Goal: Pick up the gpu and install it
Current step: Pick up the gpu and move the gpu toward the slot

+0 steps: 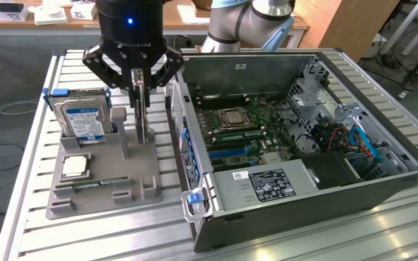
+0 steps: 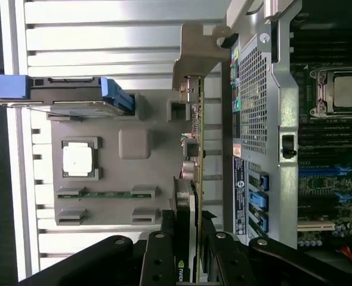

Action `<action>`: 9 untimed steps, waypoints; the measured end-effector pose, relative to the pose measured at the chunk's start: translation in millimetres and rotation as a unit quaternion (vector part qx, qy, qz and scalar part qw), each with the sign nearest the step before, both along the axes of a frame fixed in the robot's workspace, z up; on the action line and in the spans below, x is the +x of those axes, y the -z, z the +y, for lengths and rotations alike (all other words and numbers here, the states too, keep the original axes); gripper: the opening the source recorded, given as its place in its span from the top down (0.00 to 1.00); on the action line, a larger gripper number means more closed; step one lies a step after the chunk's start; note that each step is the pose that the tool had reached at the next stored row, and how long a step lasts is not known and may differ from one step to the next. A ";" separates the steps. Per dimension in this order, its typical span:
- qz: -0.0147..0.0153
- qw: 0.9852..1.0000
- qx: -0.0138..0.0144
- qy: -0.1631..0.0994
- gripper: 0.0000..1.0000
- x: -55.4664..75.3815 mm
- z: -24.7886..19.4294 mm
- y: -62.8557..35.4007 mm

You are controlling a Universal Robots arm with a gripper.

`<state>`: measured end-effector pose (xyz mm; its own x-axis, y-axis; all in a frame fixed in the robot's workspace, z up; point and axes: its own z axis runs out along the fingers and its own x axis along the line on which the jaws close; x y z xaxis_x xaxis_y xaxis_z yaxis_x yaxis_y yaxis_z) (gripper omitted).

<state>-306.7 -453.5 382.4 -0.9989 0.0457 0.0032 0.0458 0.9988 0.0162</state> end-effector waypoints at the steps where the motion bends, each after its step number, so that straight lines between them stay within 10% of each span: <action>1: 0.000 1.000 0.000 0.000 0.73 0.0 0.0 -4.5; 9: 0.000 1.000 0.000 0.000 0.73 0.0 0.0 -40.1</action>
